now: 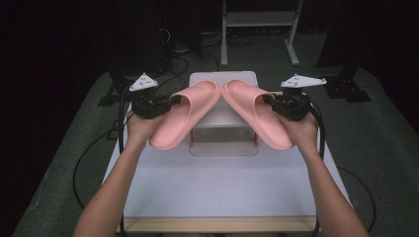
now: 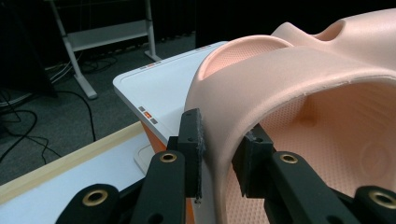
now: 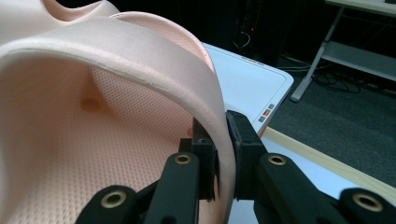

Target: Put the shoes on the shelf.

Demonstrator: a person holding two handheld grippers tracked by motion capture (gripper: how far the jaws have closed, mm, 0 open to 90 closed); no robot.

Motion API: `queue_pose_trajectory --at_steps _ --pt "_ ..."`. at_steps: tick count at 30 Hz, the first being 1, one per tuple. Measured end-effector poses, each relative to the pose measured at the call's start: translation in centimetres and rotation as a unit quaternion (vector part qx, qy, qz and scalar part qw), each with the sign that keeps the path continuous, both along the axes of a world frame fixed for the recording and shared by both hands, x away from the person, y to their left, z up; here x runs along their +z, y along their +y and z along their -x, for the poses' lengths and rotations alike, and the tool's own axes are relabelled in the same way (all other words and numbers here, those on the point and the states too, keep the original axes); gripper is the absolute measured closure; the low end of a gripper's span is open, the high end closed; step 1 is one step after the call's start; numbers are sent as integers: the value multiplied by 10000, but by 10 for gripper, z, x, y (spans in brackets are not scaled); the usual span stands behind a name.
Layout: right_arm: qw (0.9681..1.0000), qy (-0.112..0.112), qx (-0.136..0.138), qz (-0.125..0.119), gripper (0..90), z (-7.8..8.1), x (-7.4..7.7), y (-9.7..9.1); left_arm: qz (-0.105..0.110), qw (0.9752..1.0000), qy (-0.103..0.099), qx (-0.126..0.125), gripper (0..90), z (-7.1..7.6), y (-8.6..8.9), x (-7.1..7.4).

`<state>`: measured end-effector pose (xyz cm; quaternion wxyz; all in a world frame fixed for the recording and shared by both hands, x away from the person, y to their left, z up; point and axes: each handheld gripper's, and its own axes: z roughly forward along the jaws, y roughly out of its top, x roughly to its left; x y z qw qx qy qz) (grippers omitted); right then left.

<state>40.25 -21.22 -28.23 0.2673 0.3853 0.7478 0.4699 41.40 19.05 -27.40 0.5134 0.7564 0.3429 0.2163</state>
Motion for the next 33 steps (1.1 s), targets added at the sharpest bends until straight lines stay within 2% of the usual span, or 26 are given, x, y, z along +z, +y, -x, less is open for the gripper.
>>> queue_pose_trajectory --at_steps 5,18,33 --pt "10000 61 -34 38 819 -7 -2 1 -40 10000 20 26 743 -6 -3 -2" --pt "9997 207 -129 -58 817 -20 -7 -1 -92 9998 102 155 739 -25 -11 -1" --pt "9992 295 -248 -46 803 -36 -5 5 -111 9991 205 358 730 -44 -17 -4"
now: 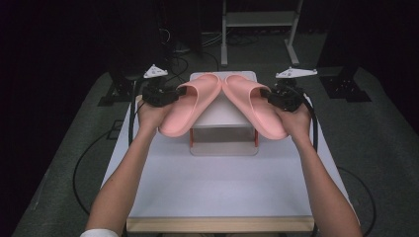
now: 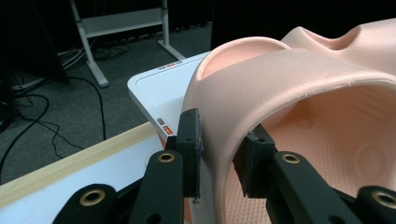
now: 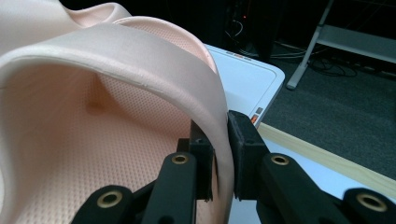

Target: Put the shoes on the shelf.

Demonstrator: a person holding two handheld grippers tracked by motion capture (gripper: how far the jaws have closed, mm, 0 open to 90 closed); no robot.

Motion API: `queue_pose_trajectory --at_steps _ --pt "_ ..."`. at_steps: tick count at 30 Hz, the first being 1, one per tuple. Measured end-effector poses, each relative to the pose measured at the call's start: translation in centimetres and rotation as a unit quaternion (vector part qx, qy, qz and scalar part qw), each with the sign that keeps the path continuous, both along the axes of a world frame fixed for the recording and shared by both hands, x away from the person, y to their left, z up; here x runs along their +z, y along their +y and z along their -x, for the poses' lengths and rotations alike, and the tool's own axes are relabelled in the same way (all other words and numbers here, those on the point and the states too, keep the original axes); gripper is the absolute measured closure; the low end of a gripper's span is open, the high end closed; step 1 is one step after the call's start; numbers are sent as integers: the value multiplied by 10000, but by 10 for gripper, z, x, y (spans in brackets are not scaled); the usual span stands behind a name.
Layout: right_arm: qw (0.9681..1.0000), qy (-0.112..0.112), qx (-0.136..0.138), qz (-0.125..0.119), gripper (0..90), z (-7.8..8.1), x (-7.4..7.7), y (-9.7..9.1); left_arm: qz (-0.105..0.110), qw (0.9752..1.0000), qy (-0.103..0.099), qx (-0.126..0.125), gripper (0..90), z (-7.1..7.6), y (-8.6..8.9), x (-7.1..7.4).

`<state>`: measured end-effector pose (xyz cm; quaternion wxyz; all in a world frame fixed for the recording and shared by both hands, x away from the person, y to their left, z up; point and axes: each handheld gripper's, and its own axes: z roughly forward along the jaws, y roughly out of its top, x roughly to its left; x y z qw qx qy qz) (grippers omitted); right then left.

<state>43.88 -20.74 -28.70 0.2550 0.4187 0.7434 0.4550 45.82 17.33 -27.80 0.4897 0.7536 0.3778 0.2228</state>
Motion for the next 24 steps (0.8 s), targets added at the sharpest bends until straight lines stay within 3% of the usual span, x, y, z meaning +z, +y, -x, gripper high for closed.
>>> queue_pose_trajectory --at_steps 13,24 --pt "9997 136 -165 -77 792 -10 -5 4 53 9999 125 82 716 -9 -4 -5" --pt "9995 211 -219 -79 791 -16 -4 4 88 9999 91 108 714 -9 -2 -4"
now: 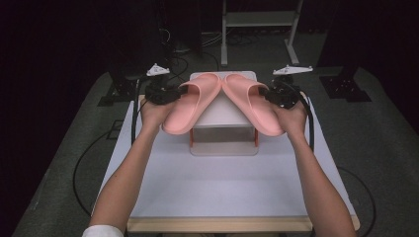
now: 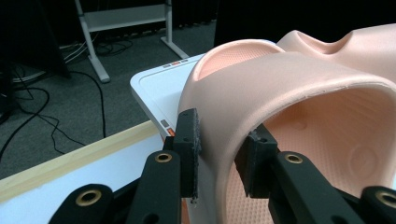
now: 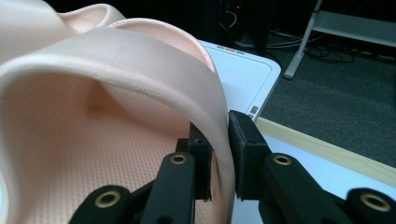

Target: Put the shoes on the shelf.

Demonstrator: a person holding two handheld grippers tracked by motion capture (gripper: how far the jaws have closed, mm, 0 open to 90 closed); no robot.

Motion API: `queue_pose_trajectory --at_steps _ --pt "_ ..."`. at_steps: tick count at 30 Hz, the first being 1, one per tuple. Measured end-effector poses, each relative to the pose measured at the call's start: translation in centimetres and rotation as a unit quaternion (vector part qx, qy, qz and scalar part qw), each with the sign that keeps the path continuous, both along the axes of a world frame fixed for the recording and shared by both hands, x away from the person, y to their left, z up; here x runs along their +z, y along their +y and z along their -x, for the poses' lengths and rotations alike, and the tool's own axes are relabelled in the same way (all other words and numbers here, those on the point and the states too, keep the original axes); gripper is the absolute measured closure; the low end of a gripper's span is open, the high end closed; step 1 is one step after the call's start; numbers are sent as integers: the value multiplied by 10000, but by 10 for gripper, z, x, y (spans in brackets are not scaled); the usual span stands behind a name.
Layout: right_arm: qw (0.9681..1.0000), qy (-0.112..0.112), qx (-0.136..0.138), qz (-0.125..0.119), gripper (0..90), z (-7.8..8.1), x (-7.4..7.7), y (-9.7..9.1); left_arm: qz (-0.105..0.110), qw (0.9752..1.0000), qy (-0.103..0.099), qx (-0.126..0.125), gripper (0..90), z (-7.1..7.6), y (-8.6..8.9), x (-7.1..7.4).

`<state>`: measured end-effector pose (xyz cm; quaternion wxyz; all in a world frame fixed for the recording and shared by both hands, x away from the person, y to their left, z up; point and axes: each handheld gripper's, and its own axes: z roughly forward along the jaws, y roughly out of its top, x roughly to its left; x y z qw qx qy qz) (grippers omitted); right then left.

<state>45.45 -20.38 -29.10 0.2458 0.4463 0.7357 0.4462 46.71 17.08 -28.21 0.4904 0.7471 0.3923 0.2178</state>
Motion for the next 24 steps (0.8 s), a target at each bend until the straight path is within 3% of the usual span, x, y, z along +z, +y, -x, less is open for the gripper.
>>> queue_pose_trajectory --at_steps 8,15,24 --pt "9999 48 -123 46 795 -3 1 0 125 9999 -8 -24 715 0 3 1" --pt "9997 76 -217 89 795 -7 1 3 138 9999 5 -30 714 -1 0 1" --pt "9996 107 -247 -24 768 -8 2 4 82 10000 10 10 697 -4 -4 3"
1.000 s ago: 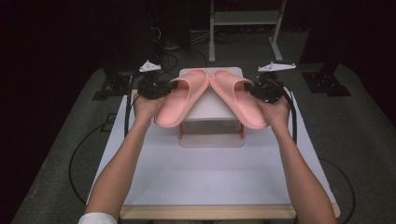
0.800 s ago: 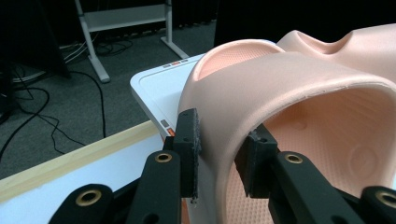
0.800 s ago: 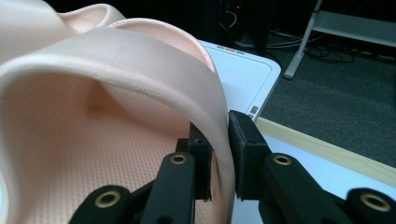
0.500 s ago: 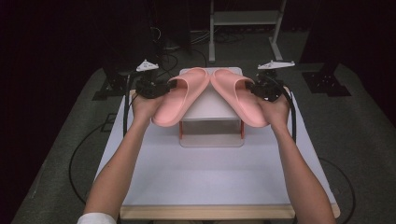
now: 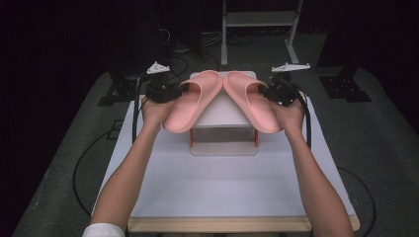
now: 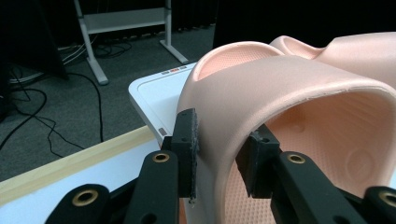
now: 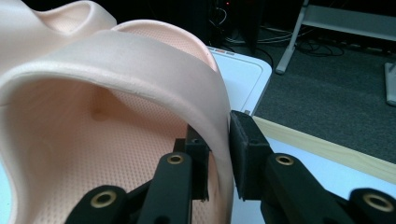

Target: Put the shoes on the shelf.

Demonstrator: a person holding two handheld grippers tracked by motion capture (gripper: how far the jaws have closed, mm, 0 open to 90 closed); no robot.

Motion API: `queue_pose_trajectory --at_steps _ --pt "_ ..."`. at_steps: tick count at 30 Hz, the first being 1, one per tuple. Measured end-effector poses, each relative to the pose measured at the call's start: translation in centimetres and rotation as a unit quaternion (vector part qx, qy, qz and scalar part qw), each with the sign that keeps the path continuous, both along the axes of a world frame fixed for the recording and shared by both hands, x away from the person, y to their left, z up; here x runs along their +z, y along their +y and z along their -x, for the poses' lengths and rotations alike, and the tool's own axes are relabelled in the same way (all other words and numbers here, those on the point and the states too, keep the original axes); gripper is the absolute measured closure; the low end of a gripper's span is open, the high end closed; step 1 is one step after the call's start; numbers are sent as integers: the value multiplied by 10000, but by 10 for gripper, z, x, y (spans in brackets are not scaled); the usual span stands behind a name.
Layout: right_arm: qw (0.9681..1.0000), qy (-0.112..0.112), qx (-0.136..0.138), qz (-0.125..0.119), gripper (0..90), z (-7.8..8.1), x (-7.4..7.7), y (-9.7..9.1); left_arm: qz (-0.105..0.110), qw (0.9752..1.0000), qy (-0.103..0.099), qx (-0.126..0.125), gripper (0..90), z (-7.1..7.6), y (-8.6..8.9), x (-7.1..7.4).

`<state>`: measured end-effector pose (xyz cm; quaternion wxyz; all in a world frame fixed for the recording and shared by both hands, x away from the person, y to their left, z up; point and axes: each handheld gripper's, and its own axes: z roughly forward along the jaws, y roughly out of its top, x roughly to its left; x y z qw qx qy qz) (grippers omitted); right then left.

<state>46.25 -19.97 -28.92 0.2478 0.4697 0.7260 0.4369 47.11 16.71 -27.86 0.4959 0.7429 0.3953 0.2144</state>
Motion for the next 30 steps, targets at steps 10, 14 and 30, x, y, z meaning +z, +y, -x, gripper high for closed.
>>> queue_pose_trajectory --at_steps 10,14,30 --pt "9998 23 168 -65 724 -1 1 2 5 10000 74 10 667 -4 -6 -1" --pt "9998 33 176 2 716 -1 2 3 31 9999 111 52 657 -5 -7 -2" --pt "9998 96 186 -17 689 -3 1 9 174 9996 218 23 621 -10 -13 -8"
